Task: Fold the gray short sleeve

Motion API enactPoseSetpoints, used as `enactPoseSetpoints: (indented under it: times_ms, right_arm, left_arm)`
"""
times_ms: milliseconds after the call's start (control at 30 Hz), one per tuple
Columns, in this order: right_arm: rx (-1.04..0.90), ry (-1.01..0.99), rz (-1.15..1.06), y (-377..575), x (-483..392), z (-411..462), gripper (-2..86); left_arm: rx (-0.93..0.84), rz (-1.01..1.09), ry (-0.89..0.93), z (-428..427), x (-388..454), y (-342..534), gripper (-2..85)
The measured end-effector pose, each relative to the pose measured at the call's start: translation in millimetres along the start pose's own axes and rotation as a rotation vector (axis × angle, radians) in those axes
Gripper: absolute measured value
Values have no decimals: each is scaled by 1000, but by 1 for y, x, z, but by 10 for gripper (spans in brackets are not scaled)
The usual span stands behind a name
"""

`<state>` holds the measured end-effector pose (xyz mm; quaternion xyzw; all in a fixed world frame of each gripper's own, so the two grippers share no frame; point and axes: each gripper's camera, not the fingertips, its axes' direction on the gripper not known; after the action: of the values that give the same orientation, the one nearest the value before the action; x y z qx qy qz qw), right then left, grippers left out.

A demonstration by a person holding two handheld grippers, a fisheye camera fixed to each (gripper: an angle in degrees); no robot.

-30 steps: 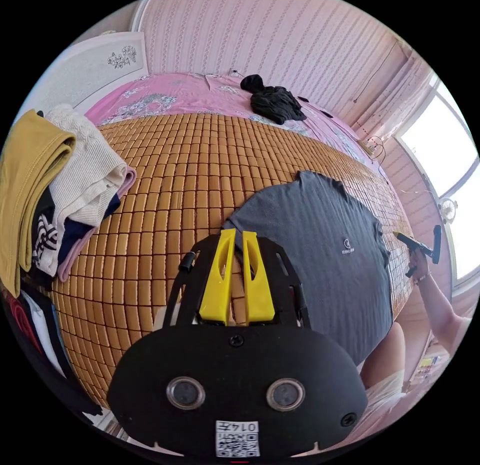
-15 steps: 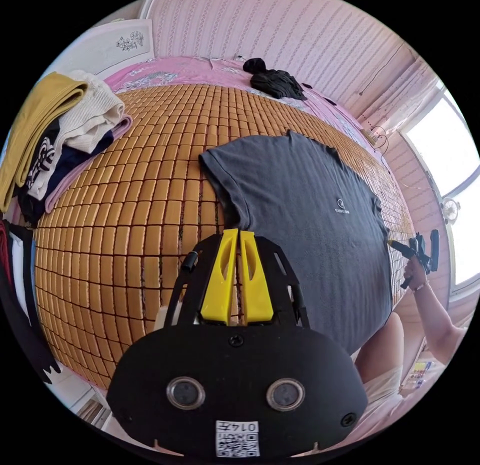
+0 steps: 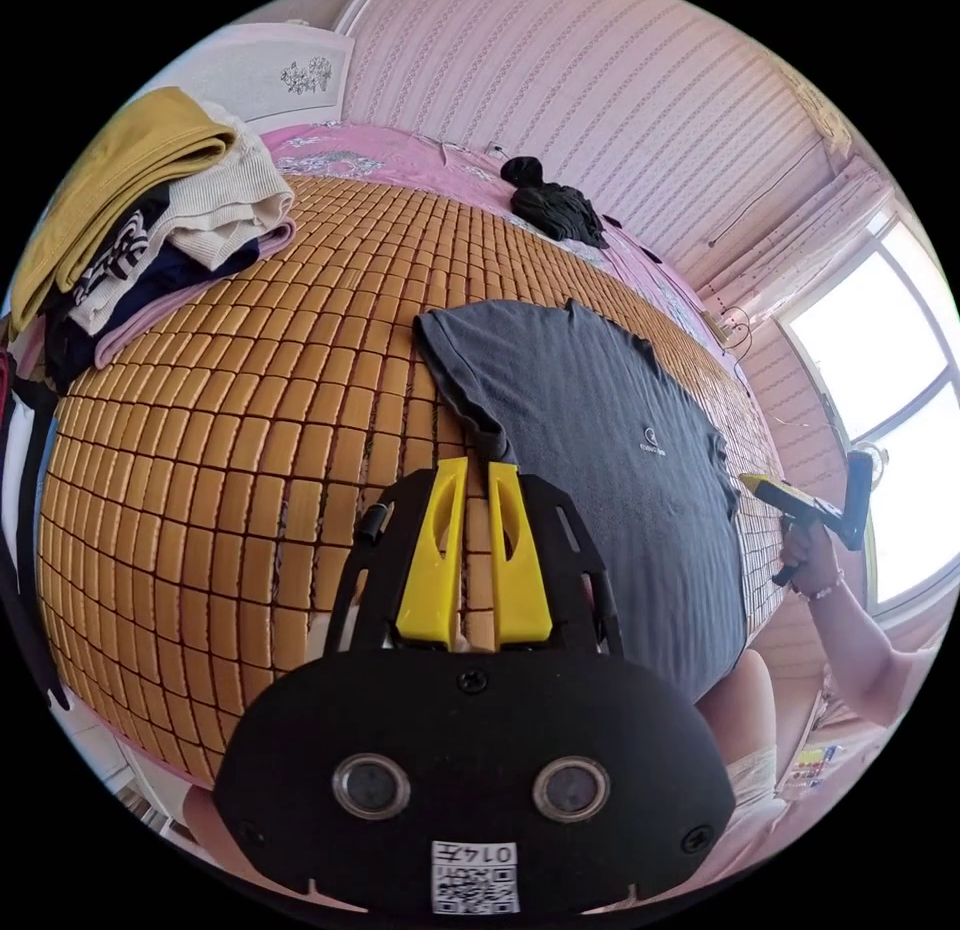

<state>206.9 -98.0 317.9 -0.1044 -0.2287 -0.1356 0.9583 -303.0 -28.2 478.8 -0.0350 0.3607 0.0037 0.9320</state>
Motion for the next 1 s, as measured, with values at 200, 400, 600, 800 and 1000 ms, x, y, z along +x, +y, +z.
enactPoseSetpoints:
  times_ms: [200, 400, 600, 800, 1000]
  right_arm:
    - [-146, -88, -252, -94, -87, 80, 57]
    - [-231, -51, -401, -165, -160, 148, 76]
    - [-325, 82, -412, -199, -191, 207, 91]
    - [-302, 181, -422, -202, -192, 216, 38]
    - [-180, -66, -249, -202, -143, 176, 11]
  left_arm:
    - [19, -2, -14, 15, 2, 7, 80]
    - [58, -26, -21, 30, 3, 8, 82]
    - [44, -10, -45, 50, 4, 11, 50]
    - [34, -6, -30, 65, 5, 15, 39]
    - [32, 36, -43, 79, 13, 18, 40]
